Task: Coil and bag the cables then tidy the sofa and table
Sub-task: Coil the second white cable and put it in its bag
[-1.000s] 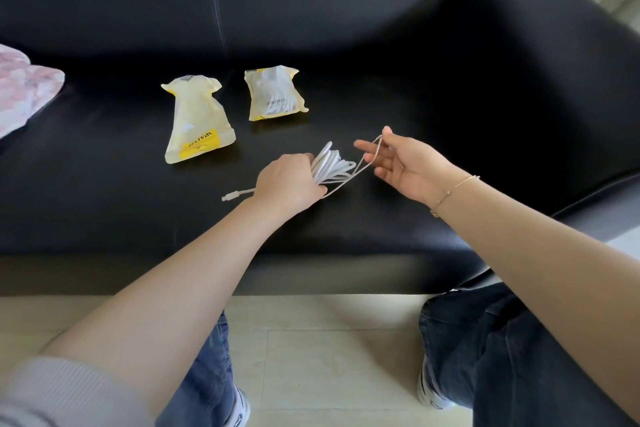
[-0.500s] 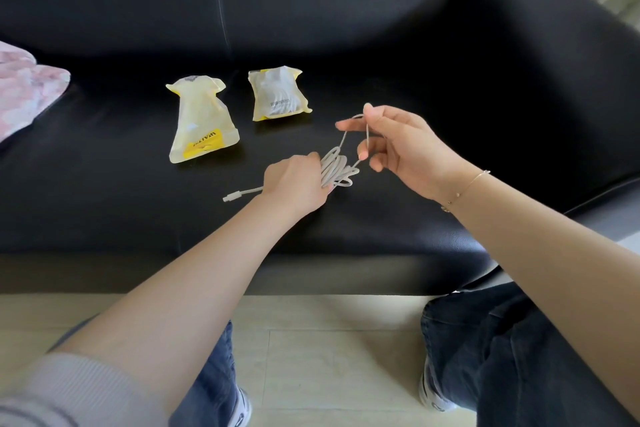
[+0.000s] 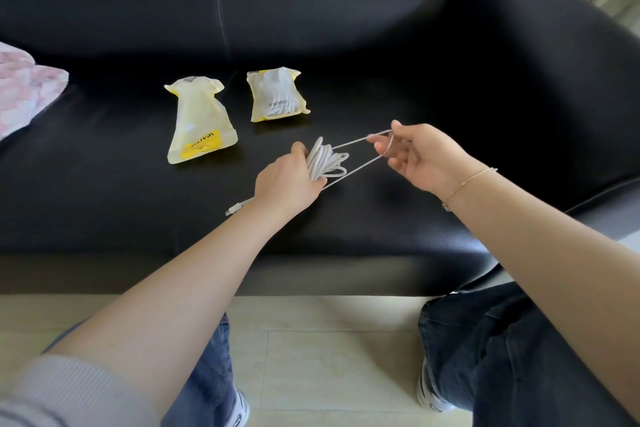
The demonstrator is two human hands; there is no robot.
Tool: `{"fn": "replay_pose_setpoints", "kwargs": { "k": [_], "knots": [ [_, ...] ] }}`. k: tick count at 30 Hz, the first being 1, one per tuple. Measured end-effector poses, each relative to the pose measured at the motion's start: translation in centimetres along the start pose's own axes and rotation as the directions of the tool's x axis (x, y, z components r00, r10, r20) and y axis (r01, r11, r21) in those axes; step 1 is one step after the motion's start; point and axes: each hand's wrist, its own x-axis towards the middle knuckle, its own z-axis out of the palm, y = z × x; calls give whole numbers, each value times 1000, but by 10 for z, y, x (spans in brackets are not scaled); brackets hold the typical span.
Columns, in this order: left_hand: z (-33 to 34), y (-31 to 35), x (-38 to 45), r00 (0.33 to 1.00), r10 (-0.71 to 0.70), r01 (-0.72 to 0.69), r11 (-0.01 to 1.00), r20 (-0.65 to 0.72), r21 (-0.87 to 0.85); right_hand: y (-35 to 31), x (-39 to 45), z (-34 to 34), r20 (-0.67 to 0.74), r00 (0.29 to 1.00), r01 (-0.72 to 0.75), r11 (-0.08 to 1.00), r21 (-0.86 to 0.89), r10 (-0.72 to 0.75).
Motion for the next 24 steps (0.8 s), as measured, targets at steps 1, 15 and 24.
{"fn": "replay_pose_setpoints", "kwargs": {
  "k": [1, 15, 24],
  "knots": [
    [1, -1, -1, 1000, 18, -18, 1000, -8, -24, 2, 3, -2, -9, 996, -88, 988, 126, 90],
    [1, -12, -8, 938, 345, -346, 937, -23, -54, 10, 14, 12, -62, 986, -133, 953, 273, 156],
    [-5, 7, 5, 992, 64, -87, 970, 108, 229, -7, -15, 30, 534, 827, 319, 930, -184, -178]
  ]
}}
